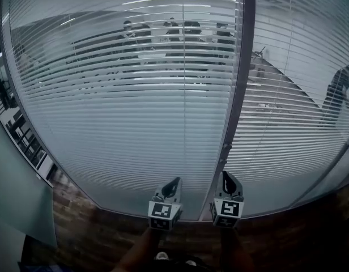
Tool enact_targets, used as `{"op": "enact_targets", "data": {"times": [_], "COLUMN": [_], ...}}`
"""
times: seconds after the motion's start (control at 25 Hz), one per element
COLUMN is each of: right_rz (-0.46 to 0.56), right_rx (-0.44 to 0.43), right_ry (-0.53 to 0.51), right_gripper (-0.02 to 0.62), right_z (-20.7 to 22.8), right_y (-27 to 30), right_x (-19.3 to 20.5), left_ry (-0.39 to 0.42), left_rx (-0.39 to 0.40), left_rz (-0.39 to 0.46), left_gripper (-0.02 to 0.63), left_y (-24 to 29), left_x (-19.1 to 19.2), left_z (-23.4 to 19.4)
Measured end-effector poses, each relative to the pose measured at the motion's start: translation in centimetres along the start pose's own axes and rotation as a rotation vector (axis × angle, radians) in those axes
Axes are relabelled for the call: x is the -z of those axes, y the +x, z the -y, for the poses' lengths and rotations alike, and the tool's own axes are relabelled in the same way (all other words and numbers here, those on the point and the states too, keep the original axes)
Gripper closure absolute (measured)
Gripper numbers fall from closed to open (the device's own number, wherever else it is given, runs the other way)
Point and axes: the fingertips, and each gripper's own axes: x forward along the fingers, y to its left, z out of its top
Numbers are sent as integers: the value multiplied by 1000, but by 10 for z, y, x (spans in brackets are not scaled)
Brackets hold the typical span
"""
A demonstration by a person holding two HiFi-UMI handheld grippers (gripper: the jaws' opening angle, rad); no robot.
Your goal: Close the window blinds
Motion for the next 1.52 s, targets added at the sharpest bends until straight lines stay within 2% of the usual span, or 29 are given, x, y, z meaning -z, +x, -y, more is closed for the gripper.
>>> {"op": "enact_targets", "data": {"times": [0.12,0.24,0.4,0.56,0.76,0.96,1.08,1.24,1.52], "right_rz": [-13,-18,-31,-35,-35,-41,-40,-32,-37], "right_rx": [20,21,31,60,78,109,108,115,75], "right_ry": [4,-3,-15,-21,-39,-17,-20,-24,7], "right_gripper": [592,592,591,587,537,513,488,480,463], "right_z": [6,8,12,15,21,29,32,39,42], "right_y": [8,18,28,38,49,58,64,73,82], "right_x": [0,4,5,3,-2,-3,-1,-7,-7], "left_ry": [18,-2,9,12,10,9,12,6,5], "left_rx": [10,11,41,53,54,59,71,69,30], "left_rz": [47,12,23,-33,-44,-36,-65,-56,-64], "left_gripper": [611,611,611,611,611,611,611,611,611], "left_y": [12,17,24,24,29,34,32,34,26], "left_x": [-6,-10,-6,-3,-2,3,9,9,10], "left_z": [-5,-8,-6,-12,-22,-27,-25,-29,-47]}}
